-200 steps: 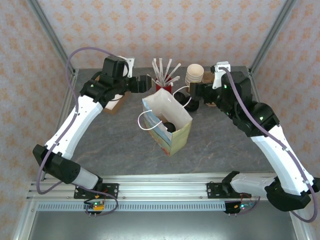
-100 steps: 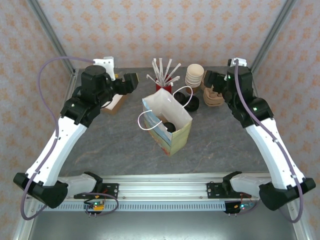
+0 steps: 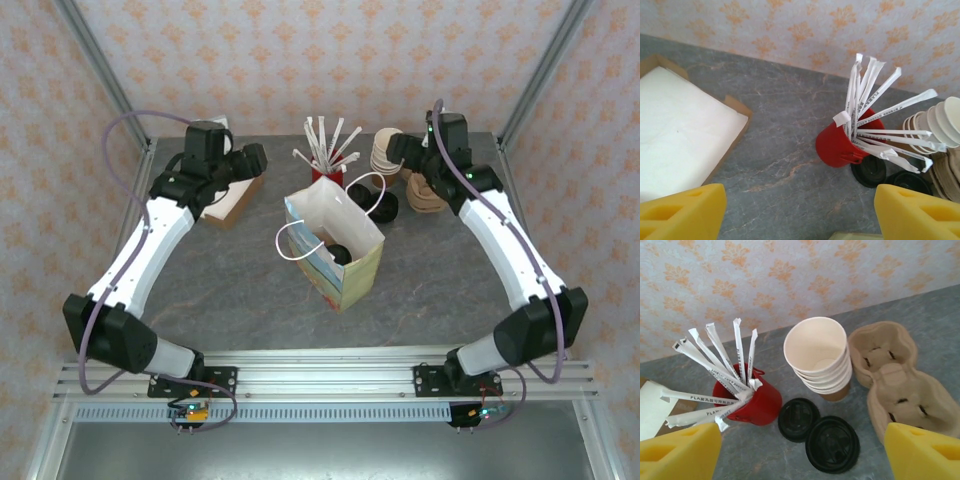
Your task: Pack the takeout coffee
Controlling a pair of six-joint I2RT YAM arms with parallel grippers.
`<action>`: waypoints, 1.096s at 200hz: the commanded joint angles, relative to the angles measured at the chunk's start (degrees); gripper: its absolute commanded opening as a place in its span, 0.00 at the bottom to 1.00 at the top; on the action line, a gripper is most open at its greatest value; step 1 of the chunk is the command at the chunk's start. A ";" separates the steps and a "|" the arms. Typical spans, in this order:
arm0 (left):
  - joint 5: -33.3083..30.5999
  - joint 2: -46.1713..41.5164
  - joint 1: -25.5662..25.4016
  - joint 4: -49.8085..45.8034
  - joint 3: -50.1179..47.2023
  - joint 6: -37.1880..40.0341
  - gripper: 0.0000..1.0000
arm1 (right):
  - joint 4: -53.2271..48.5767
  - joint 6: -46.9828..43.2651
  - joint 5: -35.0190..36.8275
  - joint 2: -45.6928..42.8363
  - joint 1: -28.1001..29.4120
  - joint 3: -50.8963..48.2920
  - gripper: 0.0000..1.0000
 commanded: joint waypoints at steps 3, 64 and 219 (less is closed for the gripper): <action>1.29 1.98 0.20 0.23 3.63 -0.43 0.77 | -0.37 -0.86 -15.49 9.04 -0.83 10.57 0.72; 0.63 3.85 0.17 -2.90 6.56 0.49 0.75 | -2.80 1.82 -16.55 31.23 0.08 32.40 0.47; 0.98 5.77 0.22 -5.57 9.18 2.37 0.74 | -12.08 -0.05 -15.72 50.77 0.60 55.05 0.38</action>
